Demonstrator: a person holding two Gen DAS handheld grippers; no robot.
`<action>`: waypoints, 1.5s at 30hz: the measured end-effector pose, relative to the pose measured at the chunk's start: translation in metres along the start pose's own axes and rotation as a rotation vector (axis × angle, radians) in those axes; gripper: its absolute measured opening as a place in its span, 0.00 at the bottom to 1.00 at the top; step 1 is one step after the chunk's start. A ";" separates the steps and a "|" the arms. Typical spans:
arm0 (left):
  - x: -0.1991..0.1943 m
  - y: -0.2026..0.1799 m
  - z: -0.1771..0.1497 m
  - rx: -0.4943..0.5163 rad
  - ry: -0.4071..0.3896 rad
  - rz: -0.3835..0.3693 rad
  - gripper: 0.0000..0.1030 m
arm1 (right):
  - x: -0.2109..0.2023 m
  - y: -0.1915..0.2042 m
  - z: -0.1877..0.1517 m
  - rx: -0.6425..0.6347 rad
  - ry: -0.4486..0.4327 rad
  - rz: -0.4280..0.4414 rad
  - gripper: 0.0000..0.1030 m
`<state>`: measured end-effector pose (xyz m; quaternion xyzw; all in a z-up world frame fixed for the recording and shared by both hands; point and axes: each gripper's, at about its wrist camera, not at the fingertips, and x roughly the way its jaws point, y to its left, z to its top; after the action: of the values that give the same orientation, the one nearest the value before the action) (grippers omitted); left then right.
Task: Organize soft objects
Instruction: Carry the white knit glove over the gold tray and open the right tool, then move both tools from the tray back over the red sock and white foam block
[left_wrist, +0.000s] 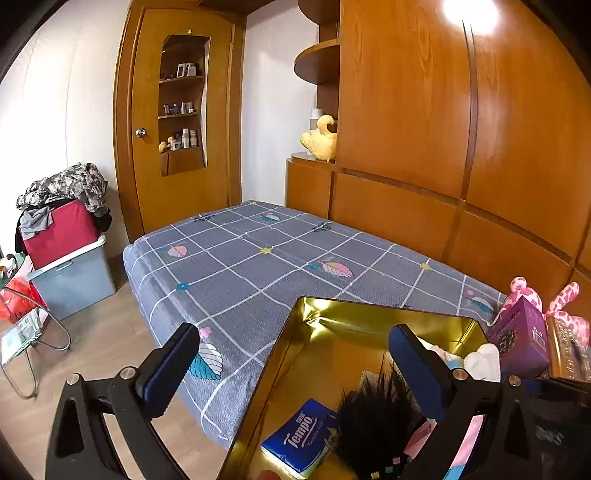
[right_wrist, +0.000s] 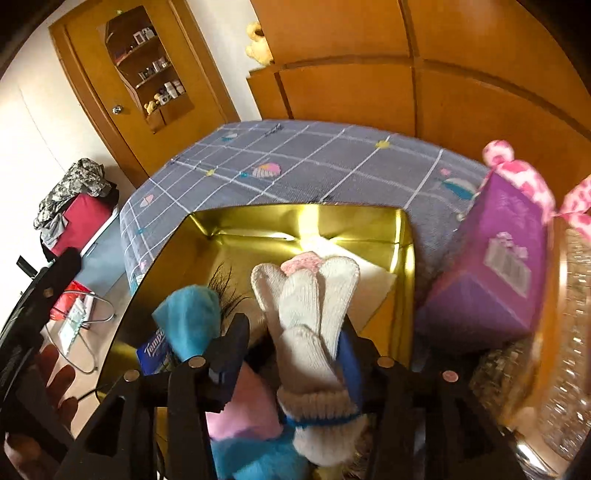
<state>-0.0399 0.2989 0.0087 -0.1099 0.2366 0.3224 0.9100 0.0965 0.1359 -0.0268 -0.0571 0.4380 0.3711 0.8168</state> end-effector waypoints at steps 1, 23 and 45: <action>0.000 0.001 0.000 -0.004 0.000 -0.001 1.00 | -0.008 0.001 -0.004 -0.012 -0.011 0.000 0.46; 0.000 -0.007 -0.004 0.015 0.048 -0.026 1.00 | 0.022 0.025 -0.033 -0.206 0.021 -0.088 0.39; -0.013 -0.031 -0.012 0.057 0.069 -0.122 1.00 | -0.055 0.026 -0.040 -0.196 -0.145 -0.208 0.42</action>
<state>-0.0331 0.2646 0.0065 -0.1093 0.2698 0.2555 0.9220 0.0333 0.1072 -0.0036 -0.1548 0.3315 0.3289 0.8706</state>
